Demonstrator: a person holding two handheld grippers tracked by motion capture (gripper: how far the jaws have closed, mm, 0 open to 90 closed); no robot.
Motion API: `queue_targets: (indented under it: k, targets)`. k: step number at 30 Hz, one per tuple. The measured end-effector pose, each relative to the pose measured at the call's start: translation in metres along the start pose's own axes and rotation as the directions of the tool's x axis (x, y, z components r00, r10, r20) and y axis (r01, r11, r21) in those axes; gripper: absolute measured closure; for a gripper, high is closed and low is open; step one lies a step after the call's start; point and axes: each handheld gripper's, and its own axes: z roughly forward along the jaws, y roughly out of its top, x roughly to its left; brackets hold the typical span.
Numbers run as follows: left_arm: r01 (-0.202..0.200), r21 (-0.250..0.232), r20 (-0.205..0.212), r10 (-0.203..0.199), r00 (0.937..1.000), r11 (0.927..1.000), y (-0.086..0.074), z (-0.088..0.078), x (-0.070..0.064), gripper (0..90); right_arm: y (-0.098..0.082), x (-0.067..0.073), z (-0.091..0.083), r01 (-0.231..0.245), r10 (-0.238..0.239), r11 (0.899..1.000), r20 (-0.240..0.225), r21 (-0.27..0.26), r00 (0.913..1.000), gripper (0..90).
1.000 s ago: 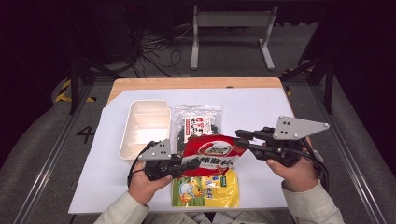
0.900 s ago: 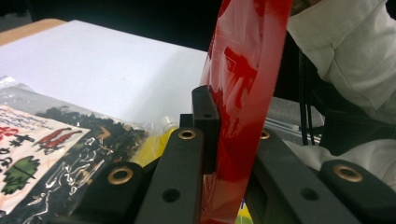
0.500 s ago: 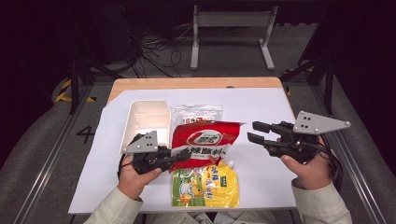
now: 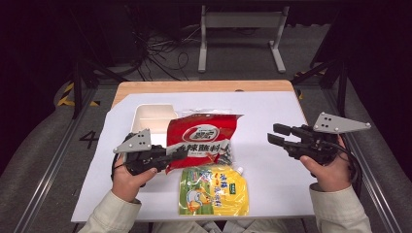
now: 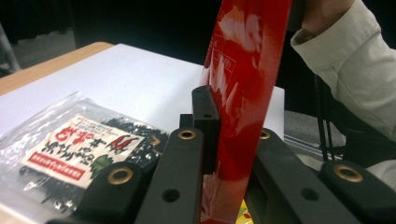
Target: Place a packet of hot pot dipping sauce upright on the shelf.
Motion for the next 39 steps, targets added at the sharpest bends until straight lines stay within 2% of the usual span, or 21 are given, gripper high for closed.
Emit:
queue_targets:
  k: [2, 7, 10, 13, 14, 19, 26, 32, 35, 39]
  targets:
    - [-0.004, 0.001, -0.006, 0.004, 1.0, 1.0, 0.003, -0.002, 0.002, 88.7, -0.002, -0.002, 0.001, -0.005, 0.005, 1.0, 0.005, 0.007, 1.0, 58.5]
    - [-0.008, -0.031, -0.027, 0.007, 0.9996, 0.9995, 0.01, -0.009, 0.012, 88.7, -0.006, -0.007, 0.002, -0.015, 0.015, 1.0, 0.016, 0.025, 0.9998, 58.5]
    - [-0.021, -0.031, -0.033, 0.02, 0.9993, 0.9993, 0.014, -0.012, 0.018, 88.7, -0.009, -0.011, 0.003, -0.027, 0.027, 0.999, 0.025, 0.031, 0.9993, 58.5]
    - [-0.016, -0.034, -0.042, 0.015, 0.999, 0.9993, 0.017, -0.014, 0.021, 88.7, -0.013, -0.015, 0.007, -0.036, 0.034, 0.999, 0.036, 0.041, 0.9988, 58.9]
    - [-0.032, -0.031, -0.054, 0.03, 0.9981, 0.999, 0.02, -0.015, 0.023, 88.7, -0.014, -0.016, 0.008, -0.039, 0.037, 0.998, 0.038, 0.046, 0.9986, 58.9]
    - [-0.033, -0.035, -0.081, 0.03, 0.9963, 0.9989, 0.024, -0.02, 0.03, 88.7, -0.019, -0.021, 0.012, -0.053, 0.05, 0.997, 0.044, 0.064, 0.9977, 58.9]
    - [-0.054, -0.038, -0.135, 0.048, 0.9897, 0.9978, 0.034, -0.029, 0.046, 88.7, -0.024, -0.025, 0.015, -0.064, 0.059, 0.994, 0.056, 0.083, 0.9967, 59.0]
    - [-0.048, -0.027, -0.176, 0.042, 0.9835, 0.9985, 0.037, -0.031, 0.062, 88.6, -0.025, -0.026, 0.016, -0.07, 0.065, 0.994, 0.056, 0.089, 0.9963, 59.2]
    - [-0.041, -0.039, -0.181, 0.033, 0.983, 0.9984, 0.037, -0.032, 0.067, 88.6, -0.025, -0.026, 0.015, -0.069, 0.064, 0.994, 0.057, 0.089, 0.9963, 59.2]
    - [-0.031, -0.046, -0.205, 0.021, 0.9785, 0.9985, 0.038, -0.033, 0.076, 88.6, -0.026, -0.027, 0.015, -0.074, 0.069, 0.994, 0.055, 0.087, 0.9961, 59.0]
